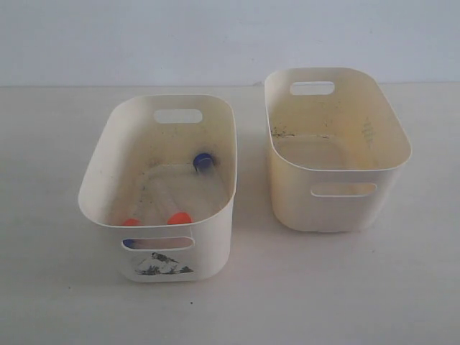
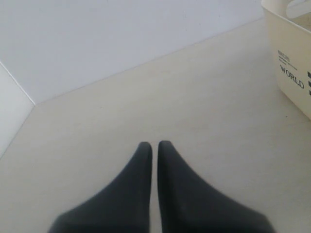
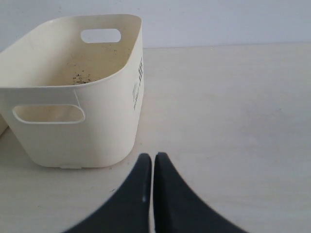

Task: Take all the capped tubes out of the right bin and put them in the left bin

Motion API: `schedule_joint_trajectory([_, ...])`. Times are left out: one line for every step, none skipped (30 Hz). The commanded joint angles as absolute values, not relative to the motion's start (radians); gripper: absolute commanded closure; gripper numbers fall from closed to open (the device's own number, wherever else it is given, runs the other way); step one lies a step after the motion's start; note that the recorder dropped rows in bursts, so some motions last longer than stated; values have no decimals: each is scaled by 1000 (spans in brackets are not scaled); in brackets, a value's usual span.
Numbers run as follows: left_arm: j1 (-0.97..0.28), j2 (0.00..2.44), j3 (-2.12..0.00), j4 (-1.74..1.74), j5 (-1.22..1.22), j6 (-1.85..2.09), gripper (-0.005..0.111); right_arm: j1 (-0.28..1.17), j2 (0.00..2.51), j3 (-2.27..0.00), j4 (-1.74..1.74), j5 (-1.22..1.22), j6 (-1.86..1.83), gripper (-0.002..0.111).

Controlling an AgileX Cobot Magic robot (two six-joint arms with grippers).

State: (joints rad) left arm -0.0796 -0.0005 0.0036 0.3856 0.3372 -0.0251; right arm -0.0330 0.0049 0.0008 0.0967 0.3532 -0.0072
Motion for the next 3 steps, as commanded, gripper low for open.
schedule_joint_trajectory([-85, 0, 0, 383, 336, -35, 102, -38, 0, 0, 96, 348, -8, 107])
schedule_joint_trajectory([-85, 0, 0, 383, 336, -35, 102, -38, 0, 0, 96, 348, -8, 107])
schedule_joint_trajectory([-85, 0, 0, 383, 336, -35, 102, -38, 0, 0, 96, 348, -8, 107])
